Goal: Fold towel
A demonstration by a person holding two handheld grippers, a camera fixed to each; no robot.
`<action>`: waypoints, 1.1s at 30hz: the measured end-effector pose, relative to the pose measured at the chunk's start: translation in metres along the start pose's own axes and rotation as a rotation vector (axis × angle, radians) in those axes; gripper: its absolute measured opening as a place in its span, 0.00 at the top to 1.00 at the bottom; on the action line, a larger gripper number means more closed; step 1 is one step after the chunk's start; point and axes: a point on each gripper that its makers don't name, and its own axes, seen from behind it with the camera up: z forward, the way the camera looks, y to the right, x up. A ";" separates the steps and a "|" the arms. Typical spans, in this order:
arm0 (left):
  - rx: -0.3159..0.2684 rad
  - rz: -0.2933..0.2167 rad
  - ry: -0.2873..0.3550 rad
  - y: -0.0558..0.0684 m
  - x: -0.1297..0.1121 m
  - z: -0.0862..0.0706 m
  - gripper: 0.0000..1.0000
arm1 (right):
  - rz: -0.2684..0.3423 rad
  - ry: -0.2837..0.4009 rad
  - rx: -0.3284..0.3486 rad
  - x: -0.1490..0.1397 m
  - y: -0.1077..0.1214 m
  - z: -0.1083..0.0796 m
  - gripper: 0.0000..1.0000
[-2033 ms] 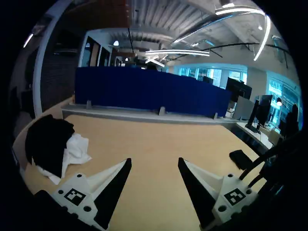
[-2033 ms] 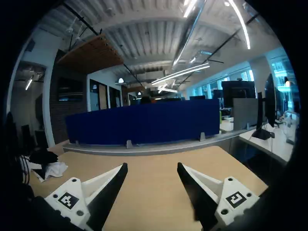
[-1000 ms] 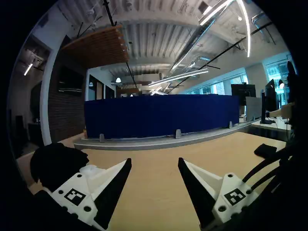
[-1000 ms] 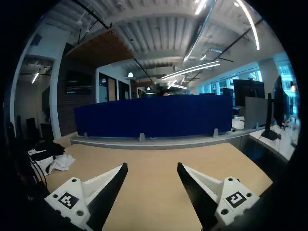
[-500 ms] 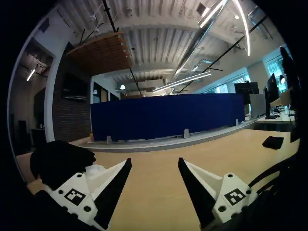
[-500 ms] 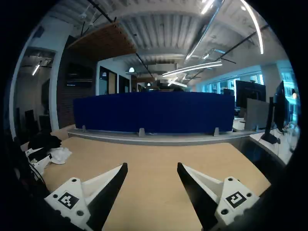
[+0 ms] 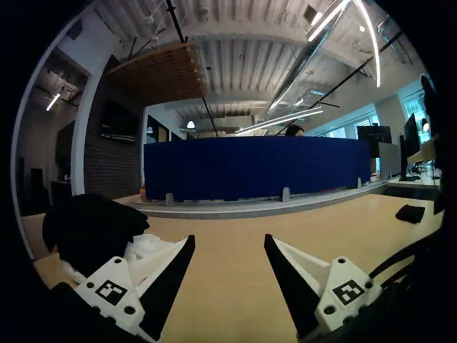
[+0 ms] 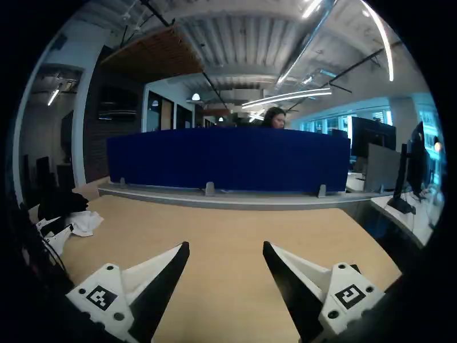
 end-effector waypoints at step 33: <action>0.001 -0.034 -0.039 -0.006 -0.014 0.000 0.10 | 0.043 0.077 0.002 0.030 0.018 -0.007 0.00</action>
